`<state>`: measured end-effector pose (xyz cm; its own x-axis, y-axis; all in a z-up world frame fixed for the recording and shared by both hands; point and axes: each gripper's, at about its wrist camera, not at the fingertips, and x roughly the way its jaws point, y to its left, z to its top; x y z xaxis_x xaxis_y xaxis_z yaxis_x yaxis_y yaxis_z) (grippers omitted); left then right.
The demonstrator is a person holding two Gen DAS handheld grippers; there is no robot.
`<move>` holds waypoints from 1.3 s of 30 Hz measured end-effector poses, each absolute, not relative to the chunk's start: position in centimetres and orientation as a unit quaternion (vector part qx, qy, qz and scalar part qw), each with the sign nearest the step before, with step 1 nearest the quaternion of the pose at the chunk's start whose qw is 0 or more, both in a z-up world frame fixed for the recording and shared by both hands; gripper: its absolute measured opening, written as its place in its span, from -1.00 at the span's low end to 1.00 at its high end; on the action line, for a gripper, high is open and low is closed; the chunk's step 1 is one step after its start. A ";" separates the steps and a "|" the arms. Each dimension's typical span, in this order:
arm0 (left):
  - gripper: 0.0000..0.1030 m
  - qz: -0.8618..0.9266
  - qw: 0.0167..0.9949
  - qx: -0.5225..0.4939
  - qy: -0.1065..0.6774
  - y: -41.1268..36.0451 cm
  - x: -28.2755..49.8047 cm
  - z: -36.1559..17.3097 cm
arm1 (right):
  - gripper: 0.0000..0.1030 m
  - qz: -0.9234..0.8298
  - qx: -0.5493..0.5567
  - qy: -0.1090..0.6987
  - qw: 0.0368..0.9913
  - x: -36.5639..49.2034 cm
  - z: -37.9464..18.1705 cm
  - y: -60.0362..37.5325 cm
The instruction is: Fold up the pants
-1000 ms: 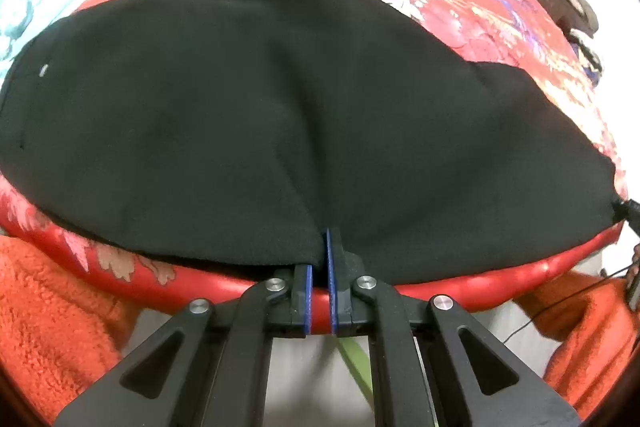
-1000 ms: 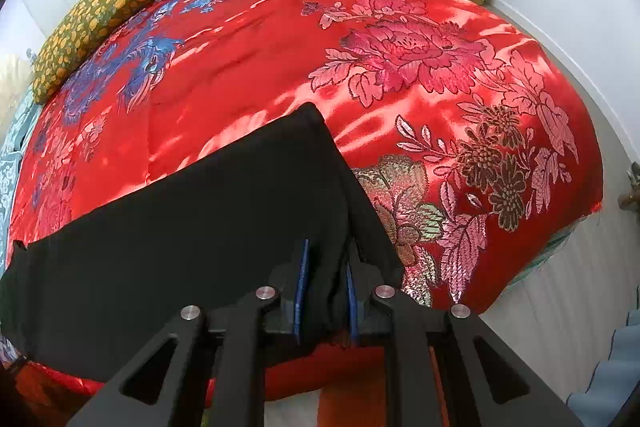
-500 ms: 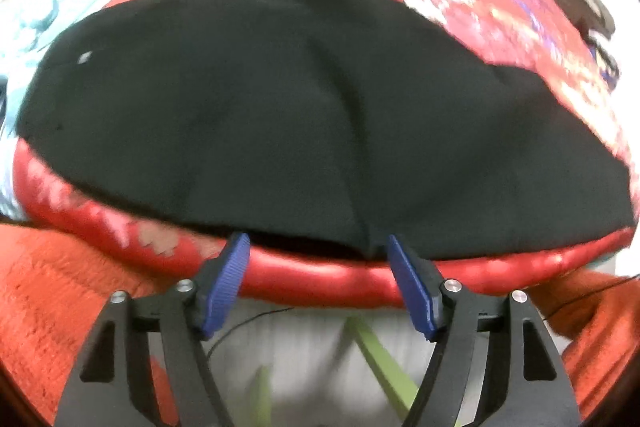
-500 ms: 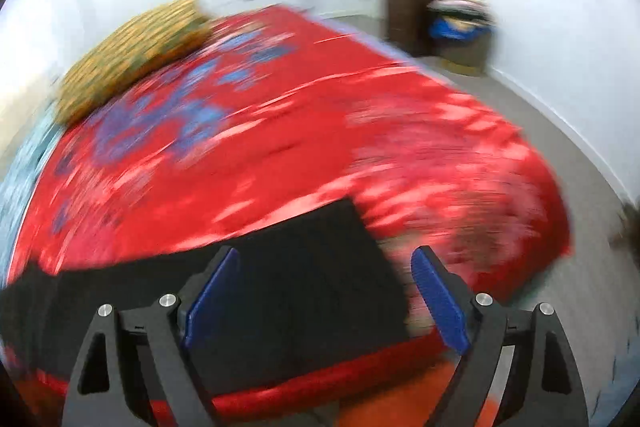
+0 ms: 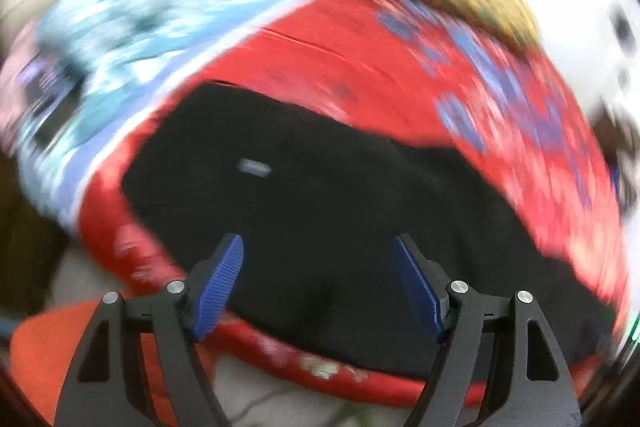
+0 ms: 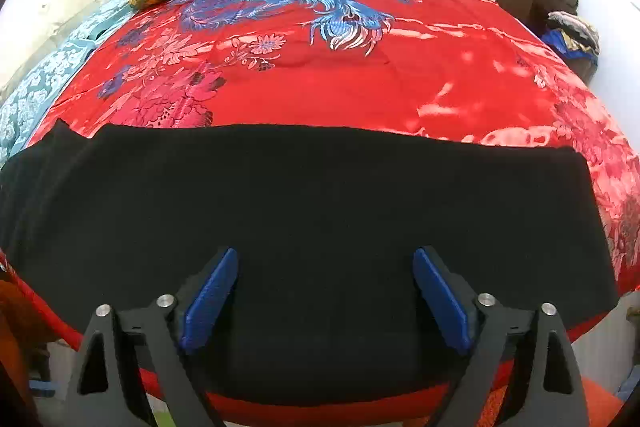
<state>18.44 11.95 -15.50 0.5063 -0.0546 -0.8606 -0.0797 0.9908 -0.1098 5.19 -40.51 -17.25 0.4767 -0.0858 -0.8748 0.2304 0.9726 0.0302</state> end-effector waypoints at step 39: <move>0.92 0.094 0.839 -0.015 0.535 13.7 18.2 -19.5 | 1.00 -0.102 0.052 0.482 0.869 5.2 -18.4 -40.3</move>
<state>18.21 13.73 -19.49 0.4090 0.1416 -0.9015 -0.1740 0.9819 0.0753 5.15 -40.25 -18.44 0.5148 -0.1265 -0.8479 0.2269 0.9739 -0.0076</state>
